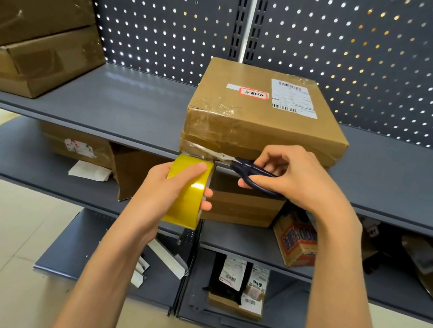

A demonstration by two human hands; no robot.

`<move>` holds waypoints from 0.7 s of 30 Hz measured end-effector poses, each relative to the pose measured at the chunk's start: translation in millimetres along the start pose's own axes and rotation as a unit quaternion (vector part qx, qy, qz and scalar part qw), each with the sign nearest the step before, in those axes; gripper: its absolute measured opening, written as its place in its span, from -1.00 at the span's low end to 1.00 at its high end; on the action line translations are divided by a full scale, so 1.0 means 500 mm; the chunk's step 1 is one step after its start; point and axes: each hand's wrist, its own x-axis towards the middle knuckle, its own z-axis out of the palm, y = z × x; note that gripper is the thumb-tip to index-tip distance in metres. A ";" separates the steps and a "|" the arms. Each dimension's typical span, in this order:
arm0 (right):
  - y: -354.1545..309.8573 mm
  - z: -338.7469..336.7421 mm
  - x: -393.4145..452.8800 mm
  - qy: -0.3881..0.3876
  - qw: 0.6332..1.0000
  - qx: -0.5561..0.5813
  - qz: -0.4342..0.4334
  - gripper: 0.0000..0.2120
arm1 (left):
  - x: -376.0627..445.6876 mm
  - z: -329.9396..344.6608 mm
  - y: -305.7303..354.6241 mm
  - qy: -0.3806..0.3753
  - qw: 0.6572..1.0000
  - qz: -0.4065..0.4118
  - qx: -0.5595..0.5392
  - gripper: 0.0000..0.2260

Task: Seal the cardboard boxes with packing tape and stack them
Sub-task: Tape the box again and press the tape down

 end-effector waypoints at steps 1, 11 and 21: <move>-0.005 -0.004 -0.004 0.008 1.000 0.005 -0.008 -0.69 | -0.004 -0.001 0.005 -0.001 1.000 0.005 -0.005 -0.84; -0.029 -0.058 -0.049 0.290 0.947 0.124 -0.052 -0.72 | -0.037 0.028 0.037 -0.063 0.997 0.054 -0.008 -0.87; 0.114 -0.098 -0.057 0.390 0.895 -0.055 0.210 -0.70 | -0.036 0.078 0.023 -0.115 0.992 0.043 0.011 -0.88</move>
